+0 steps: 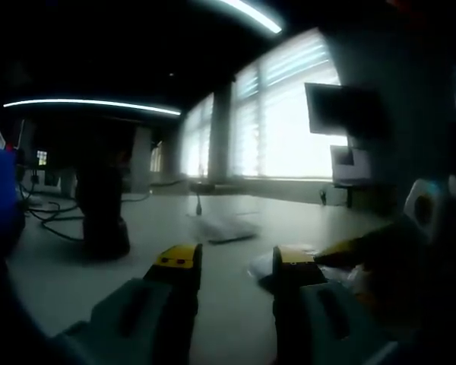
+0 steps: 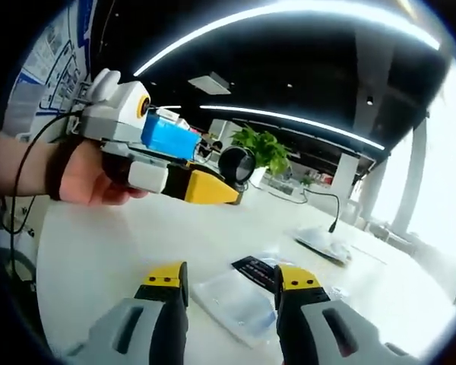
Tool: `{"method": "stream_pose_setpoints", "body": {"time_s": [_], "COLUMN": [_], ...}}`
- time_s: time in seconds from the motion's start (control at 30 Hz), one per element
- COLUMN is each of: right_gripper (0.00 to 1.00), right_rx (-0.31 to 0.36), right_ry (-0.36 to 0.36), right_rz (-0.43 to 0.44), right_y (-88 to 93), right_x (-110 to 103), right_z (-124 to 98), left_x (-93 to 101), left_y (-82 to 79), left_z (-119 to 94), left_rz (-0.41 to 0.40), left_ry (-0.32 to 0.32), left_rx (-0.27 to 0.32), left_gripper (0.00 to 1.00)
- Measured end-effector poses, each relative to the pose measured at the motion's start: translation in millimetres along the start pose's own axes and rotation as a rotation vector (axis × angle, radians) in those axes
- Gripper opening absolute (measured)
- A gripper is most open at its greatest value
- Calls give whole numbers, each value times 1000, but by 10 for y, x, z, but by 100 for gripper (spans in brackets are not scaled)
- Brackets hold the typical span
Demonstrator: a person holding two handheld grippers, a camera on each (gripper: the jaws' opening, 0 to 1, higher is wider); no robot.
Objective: Clip sheet goods on table flip sheet goods clip sheet goods scan sheet goods put sheet goods back to table
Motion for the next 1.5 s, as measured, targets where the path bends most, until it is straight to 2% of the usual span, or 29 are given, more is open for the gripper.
{"method": "stream_pose_setpoints", "body": {"time_s": [0.3,0.43,0.63,0.87,1.3,1.5], "right_gripper": [15,0,0,0,0,0], "right_rx": [-22,-43,-49,-43,-14,-7], "right_ry": [-22,-28,-33,-47,-32,-19], "right_rz": [43,43,54,22,154,190], "right_y": [47,77,89,76,-8,-37], "right_x": [-52,-75,-73,-85,34,78], "right_z": [-9,-14,-13,-26,-54,-68], "left_x": [-3,-2,-2,-1,-1,-2], "left_y": [3,5,6,1,-5,-7], "left_z": [0,0,1,0,1,1], "left_rz": [-1,0,1,0,-2,-3], "left_ry": [-2,-3,-3,-4,-4,-4], "left_rx": [0,-1,-2,1,4,5], "left_gripper": [30,30,30,30,30,30]}}
Point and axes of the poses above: the point that each gripper's makers call its tool centre point, and the gripper's own axes: z roughly forward along the fingers, x roughly to its right, y roughly out of its underside, the point moved 2 cm from there along -z, roughly backward along the fingers, and after that the axes turned 14 degrees about -z, right-handed, at the moved point
